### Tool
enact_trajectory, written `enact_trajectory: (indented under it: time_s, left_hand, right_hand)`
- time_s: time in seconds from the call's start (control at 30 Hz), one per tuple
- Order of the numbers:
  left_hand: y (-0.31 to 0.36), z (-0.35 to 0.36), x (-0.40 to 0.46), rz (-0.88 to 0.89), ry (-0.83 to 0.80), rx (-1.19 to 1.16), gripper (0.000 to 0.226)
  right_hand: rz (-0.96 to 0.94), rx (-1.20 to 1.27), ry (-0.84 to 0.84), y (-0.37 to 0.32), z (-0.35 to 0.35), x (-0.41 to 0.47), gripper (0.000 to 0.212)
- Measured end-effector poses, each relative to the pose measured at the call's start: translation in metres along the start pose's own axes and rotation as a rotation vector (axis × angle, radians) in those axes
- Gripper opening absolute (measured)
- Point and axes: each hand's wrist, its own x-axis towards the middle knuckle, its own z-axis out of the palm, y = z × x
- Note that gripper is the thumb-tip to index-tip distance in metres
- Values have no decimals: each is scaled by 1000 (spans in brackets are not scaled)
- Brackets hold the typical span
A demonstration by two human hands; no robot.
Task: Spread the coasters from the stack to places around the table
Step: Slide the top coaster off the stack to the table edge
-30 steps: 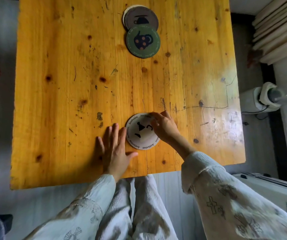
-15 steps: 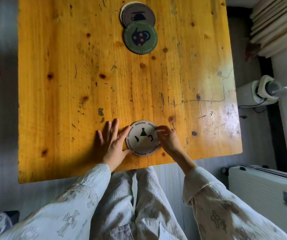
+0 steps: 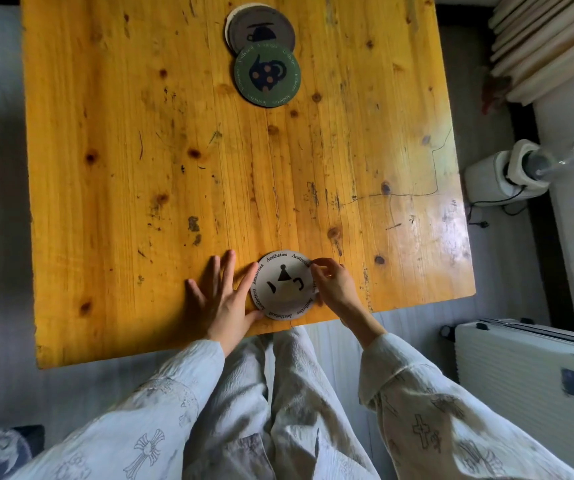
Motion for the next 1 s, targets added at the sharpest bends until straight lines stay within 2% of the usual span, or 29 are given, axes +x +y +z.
enact_trajectory:
  time_s: [0.73, 0.9, 1.0]
  left_hand:
    - [-1, 0, -8, 6, -29, 45, 91]
    - [1, -5, -9, 3, -75, 37, 91]
    - [3, -13, -7, -11, -125, -49, 83]
  right_hand:
    - [35, -17, -26, 5, 1, -15, 33]
    - [37, -13, -31, 0, -4, -19, 35]
    - [19, -14, -31, -2, -11, -22, 36]
